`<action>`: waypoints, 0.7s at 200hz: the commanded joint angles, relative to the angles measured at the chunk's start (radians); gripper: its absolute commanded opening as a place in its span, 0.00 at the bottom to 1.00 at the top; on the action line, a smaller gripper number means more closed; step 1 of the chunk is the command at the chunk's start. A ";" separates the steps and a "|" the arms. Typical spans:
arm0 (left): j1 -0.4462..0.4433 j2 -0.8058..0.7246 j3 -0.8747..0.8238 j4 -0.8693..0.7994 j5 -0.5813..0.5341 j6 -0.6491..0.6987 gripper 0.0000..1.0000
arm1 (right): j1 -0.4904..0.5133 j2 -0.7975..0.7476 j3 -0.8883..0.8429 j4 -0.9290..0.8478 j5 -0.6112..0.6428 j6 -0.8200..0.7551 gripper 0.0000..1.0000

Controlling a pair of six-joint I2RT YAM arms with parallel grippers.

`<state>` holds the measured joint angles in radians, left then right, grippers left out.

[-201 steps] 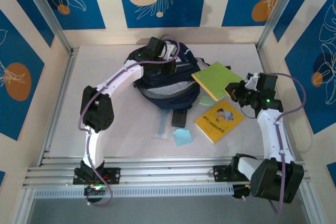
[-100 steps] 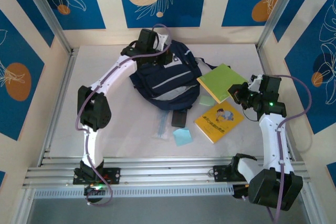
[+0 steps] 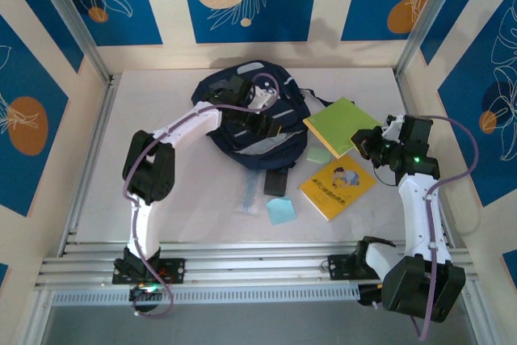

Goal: Pack the student bag
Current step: Open the student bag at the top-center of the table.

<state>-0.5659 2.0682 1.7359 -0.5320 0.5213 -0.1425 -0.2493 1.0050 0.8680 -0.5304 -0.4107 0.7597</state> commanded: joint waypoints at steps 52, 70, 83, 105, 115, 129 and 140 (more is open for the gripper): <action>0.000 0.082 -0.010 -0.054 0.081 0.074 0.42 | -0.007 -0.006 -0.013 0.051 -0.048 0.014 0.00; -0.010 0.071 -0.013 -0.060 0.115 0.072 0.31 | -0.008 -0.005 -0.018 0.053 -0.044 0.015 0.00; -0.021 0.056 -0.023 -0.059 0.121 0.072 0.21 | -0.012 -0.002 -0.020 0.057 -0.042 0.015 0.00; -0.026 0.044 -0.024 -0.053 0.161 0.059 0.00 | -0.020 -0.002 -0.023 0.060 -0.041 0.015 0.00; -0.024 0.039 -0.018 -0.047 0.166 0.052 0.00 | -0.025 -0.002 -0.023 0.058 -0.037 0.012 0.00; -0.019 0.027 -0.003 -0.037 0.114 0.018 0.00 | -0.036 -0.005 -0.020 0.043 -0.026 0.006 0.00; -0.006 0.014 0.010 -0.019 0.099 -0.019 0.00 | -0.041 -0.013 -0.018 0.023 0.004 0.000 0.00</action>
<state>-0.5838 2.1391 1.7241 -0.5621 0.6205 -0.1020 -0.2749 1.0058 0.8501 -0.5056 -0.4206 0.7666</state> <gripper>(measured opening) 0.054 0.087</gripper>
